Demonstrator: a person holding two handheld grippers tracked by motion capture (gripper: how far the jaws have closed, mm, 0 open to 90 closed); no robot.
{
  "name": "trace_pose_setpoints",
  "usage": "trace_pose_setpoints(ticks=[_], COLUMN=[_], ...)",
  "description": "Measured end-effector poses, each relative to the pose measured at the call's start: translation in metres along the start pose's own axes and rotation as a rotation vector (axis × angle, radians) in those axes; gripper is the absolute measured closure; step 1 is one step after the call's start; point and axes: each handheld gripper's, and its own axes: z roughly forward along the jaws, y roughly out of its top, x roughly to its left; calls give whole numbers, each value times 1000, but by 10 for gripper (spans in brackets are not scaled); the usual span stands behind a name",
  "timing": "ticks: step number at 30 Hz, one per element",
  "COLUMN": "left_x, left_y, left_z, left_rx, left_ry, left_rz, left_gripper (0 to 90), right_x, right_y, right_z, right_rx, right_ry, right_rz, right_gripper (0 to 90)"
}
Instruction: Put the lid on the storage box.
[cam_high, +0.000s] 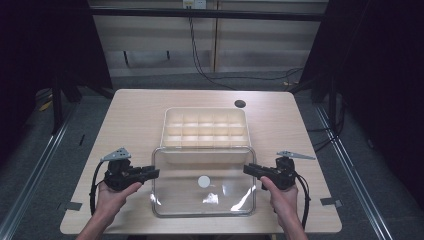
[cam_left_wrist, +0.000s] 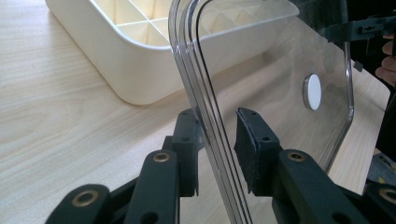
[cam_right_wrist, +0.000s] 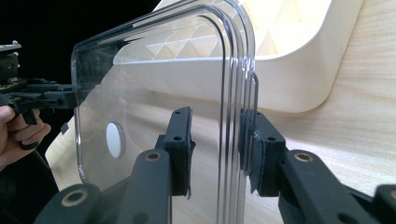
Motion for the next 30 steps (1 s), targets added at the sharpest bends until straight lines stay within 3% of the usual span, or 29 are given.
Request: trace_pose_setpoints(ticks=[8, 30], left_x=[-4, -8], left_y=[7, 19], left_z=[-6, -10], left_rx=[-28, -54], left_ry=[2, -6], left_rz=[24, 31], left_gripper=[733, 759], right_x=[6, 12], right_y=[4, 20], right_z=[-6, -14], right_rx=[-22, -65], right_ry=[-4, -5], right_rz=[-10, -33], right_gripper=[661, 661])
